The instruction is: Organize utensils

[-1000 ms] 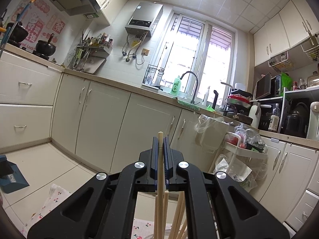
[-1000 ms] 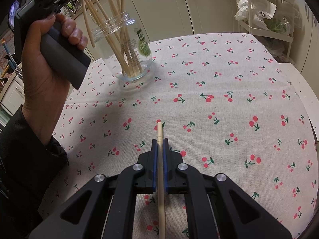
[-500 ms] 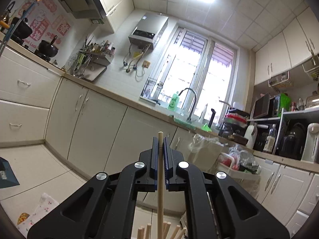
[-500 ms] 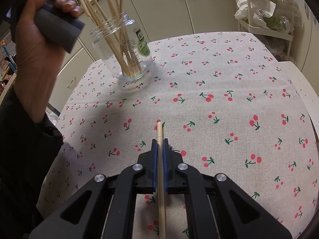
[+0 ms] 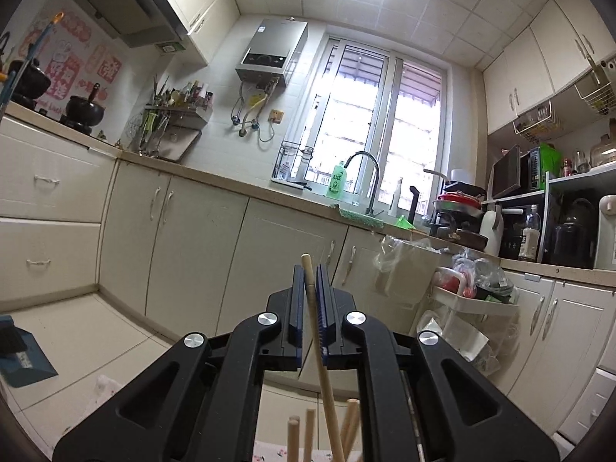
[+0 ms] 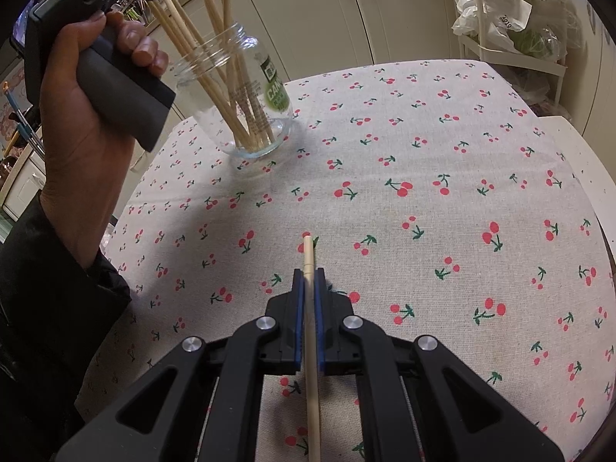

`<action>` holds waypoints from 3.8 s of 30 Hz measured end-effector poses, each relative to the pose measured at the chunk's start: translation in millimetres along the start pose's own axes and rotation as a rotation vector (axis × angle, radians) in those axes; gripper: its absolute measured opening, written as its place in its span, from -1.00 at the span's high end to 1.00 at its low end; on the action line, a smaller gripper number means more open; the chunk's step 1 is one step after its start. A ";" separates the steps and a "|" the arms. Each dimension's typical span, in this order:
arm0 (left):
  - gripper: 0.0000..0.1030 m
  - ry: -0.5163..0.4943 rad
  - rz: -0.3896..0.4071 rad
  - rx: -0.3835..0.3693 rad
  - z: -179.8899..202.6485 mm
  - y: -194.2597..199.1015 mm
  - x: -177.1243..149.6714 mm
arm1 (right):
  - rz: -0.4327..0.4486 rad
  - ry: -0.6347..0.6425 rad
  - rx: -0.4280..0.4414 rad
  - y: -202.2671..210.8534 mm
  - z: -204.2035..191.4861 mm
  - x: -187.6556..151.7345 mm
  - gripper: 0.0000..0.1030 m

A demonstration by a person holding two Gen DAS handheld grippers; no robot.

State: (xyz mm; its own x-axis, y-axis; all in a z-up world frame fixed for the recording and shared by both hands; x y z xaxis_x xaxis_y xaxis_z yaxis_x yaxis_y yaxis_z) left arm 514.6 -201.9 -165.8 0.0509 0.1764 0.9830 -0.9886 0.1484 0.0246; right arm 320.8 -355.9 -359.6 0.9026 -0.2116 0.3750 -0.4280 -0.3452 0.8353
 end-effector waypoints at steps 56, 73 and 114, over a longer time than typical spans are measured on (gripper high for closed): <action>-0.52 0.117 -0.520 0.085 -115.2 132.5 -113.1 | 0.782 0.048 0.227 115.4 -103.9 188.6 0.89; -0.52 0.157 -0.578 0.061 -114.3 122.7 -124.2 | 0.955 0.017 0.002 55.2 -89.7 238.2 0.89; -0.78 0.070 -0.619 0.159 -108.6 128.8 -126.0 | 0.566 0.115 -0.116 94.0 -75.5 47.9 -0.26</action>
State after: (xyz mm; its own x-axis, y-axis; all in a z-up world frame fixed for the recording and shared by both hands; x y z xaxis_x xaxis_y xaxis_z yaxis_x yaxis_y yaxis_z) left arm 396.3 -99.4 -306.2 0.6231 0.1682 0.7639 -0.7816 0.0985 0.6159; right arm 327.3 -329.5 -232.8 0.5377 -0.2307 0.8110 -0.8423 -0.1037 0.5289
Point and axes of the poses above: each gripper's, at about its wrist camera, not at the fingertips, and y roughly against the way its jaws point, z to its right, x to its top, the point moved 5 cm from there along -y, roughly the way its jaws point, and after that the axes turned 1 degree about -x, right-handed, at the moved point
